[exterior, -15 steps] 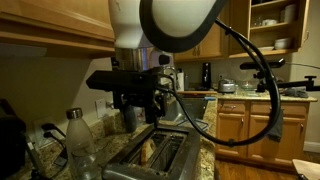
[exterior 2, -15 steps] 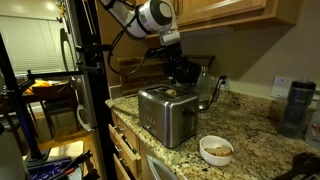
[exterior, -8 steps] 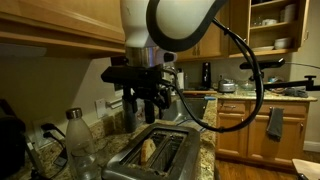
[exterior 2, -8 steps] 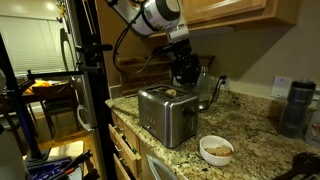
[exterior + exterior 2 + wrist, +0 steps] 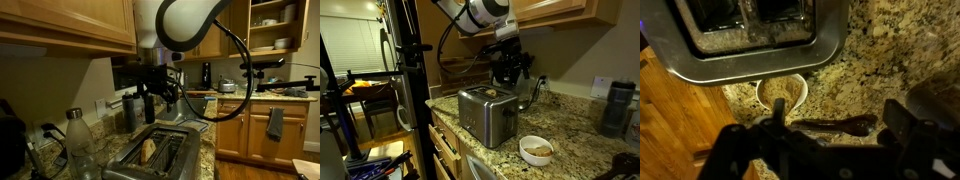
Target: Put two slices of bread into the toaster.
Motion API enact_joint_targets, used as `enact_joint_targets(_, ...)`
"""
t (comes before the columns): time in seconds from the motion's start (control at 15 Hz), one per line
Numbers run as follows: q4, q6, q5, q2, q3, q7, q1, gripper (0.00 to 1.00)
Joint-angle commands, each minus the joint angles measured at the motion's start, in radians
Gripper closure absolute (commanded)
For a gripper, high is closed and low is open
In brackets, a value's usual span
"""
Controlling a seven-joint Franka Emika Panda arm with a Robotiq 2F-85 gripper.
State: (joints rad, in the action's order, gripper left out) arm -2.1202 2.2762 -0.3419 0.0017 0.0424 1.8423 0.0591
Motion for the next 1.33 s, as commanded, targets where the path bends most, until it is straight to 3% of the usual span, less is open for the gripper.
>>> enact_joint_targets(0.0,-0.071,-0.004,-0.016,-0.066,-0.018,0.067,-0.025,0.0)
enact_joint_targets(0.47,-0.139,0.028,0.003,-0.094,-0.061,-0.014,-0.079,0.0)
enact_joint_targets(1.27,-0.196,0.089,0.059,-0.132,-0.129,-0.474,-0.156,0.0)
